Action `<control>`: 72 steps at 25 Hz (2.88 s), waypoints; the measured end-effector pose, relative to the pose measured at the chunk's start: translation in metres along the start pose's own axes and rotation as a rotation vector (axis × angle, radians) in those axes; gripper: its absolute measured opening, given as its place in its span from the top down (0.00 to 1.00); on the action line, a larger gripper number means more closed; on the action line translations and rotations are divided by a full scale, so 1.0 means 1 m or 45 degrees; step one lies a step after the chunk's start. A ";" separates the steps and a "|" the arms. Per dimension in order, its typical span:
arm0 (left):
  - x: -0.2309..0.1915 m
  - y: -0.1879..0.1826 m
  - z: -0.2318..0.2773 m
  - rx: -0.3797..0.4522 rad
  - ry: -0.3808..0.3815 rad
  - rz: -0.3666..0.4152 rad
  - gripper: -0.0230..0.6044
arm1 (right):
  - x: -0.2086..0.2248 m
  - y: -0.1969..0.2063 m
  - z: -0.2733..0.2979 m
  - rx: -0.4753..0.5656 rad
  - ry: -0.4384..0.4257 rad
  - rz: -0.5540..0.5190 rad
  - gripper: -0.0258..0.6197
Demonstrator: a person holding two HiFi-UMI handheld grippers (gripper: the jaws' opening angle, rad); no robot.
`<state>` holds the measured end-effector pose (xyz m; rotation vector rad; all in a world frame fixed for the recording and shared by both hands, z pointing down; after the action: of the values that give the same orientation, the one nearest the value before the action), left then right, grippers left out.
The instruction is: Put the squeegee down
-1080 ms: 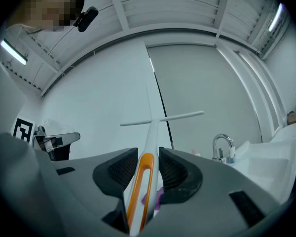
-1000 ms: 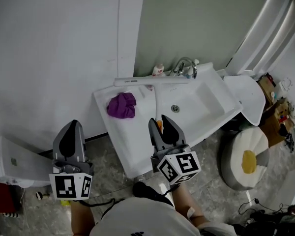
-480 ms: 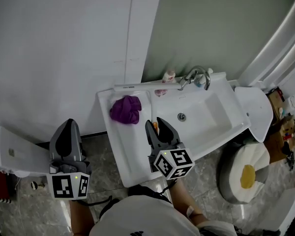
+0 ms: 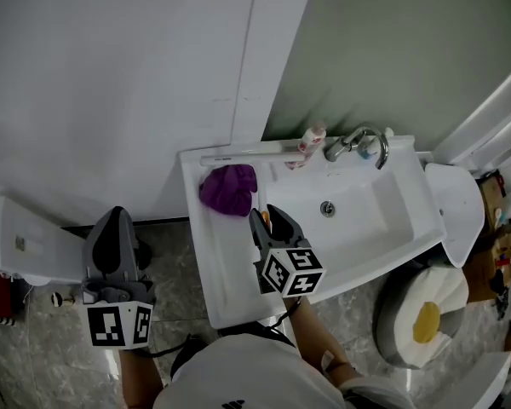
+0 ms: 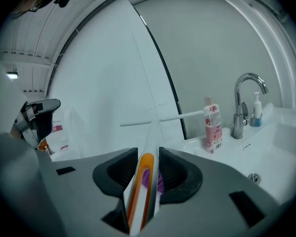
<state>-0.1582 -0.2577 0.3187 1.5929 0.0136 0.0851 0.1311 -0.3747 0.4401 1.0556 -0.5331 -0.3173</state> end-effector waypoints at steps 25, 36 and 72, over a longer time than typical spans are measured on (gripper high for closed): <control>-0.004 0.019 -0.017 -0.166 -0.227 0.009 0.95 | 0.039 0.056 0.091 -0.385 -0.043 0.096 0.76; -0.007 0.020 -0.039 -0.197 -0.314 0.018 0.95 | 0.037 0.070 0.105 -0.469 -0.013 0.102 0.75; -0.021 0.007 -0.047 -0.098 -0.084 0.020 0.95 | -0.003 0.043 0.033 -0.249 0.083 -0.050 0.96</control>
<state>-0.1823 -0.2120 0.3255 1.5186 -0.0526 0.0447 0.1099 -0.3778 0.4903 0.8850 -0.4144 -0.3610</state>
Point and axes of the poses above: the fingertips, and each gripper's own axes: z forward along the fingers, x to its right, y out of its underside, the point moved 10 cm from there along -z, backward along the fingers, and after that the axes turned 7 degrees about -x, right-handed, at the moved point
